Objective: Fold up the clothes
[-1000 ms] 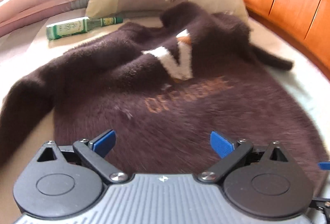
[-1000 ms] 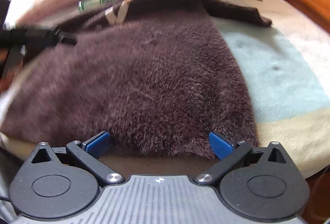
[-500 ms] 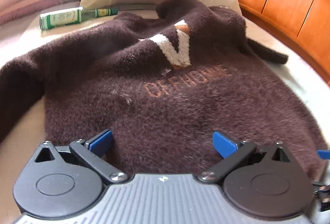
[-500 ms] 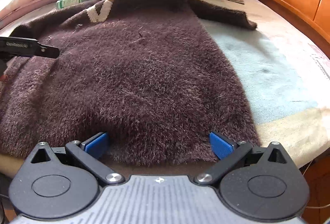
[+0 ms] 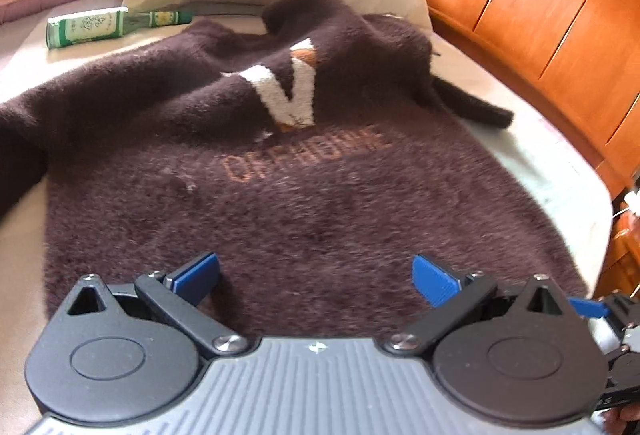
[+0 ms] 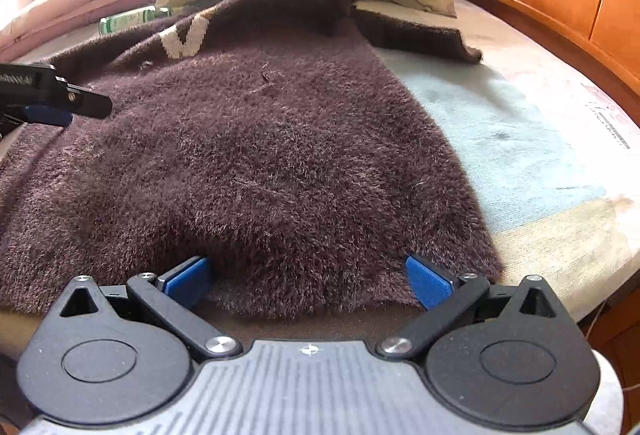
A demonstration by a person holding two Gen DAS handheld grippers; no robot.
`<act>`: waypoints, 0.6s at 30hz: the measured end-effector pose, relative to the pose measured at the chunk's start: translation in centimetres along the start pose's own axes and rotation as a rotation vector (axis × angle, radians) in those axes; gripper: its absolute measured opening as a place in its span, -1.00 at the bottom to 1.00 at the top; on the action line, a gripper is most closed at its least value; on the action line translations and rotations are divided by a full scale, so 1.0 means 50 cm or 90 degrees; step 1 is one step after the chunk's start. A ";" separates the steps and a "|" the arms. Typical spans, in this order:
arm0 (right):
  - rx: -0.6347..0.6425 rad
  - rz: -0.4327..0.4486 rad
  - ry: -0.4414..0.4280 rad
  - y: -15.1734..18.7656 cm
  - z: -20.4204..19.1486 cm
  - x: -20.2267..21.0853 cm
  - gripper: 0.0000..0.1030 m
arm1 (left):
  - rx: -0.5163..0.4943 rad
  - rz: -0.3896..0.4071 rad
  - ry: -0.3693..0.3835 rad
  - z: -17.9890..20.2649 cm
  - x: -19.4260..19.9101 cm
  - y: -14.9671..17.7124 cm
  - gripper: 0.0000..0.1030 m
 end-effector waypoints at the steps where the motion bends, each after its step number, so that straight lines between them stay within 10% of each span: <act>1: -0.001 -0.001 0.000 0.000 -0.001 0.001 1.00 | -0.002 -0.001 0.000 0.003 0.000 0.000 0.98; 8: 0.080 0.027 -0.042 -0.068 -0.001 0.056 1.00 | -0.009 -0.005 -0.011 0.005 -0.012 -0.007 0.98; 18: 0.006 0.081 -0.060 -0.344 0.125 0.008 1.00 | -0.038 -0.004 -0.034 -0.005 -0.040 -0.003 0.98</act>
Point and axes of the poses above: each gripper's, at about its wrist camera, not at the fingertips, and x roughly against the way its jaws point, z to its right, y to its underside, the point moved 2 cm from there along -x, roughly the way its jaws point, and after that the axes turned 10 degrees about -z, right-handed, at the moved point
